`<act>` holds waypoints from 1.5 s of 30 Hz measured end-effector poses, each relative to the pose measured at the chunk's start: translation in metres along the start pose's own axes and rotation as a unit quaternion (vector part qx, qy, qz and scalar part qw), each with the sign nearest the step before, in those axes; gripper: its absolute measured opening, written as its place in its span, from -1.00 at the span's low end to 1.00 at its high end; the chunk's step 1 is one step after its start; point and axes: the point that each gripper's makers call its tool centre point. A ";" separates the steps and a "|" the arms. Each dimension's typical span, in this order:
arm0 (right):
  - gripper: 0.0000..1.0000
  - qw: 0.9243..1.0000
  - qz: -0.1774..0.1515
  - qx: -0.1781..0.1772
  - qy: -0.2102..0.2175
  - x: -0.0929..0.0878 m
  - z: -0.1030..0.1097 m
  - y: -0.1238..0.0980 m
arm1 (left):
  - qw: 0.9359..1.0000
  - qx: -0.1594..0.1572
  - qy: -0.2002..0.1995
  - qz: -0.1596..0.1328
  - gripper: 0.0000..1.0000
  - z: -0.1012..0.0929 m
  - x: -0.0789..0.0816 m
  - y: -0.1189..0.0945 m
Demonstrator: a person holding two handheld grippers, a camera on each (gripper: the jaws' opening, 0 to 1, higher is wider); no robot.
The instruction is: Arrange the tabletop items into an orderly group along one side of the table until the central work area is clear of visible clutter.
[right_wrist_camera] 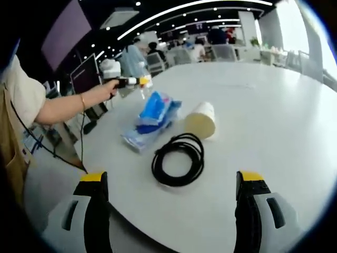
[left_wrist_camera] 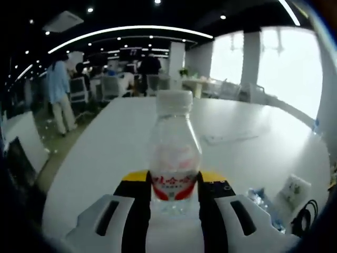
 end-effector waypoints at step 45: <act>0.99 1.000 -0.013 0.001 0.003 0.002 0.001 0.002 | 0.996 0.084 0.012 -0.018 -0.32 0.000 -0.005 0.006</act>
Point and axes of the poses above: the point that each gripper's makers call its tool centre point, and the gripper's own axes: y roughly forward along the fingers, z roughly to its left, x roughly out of its top, and after that the axes turned 7 degrees about x, right-handed
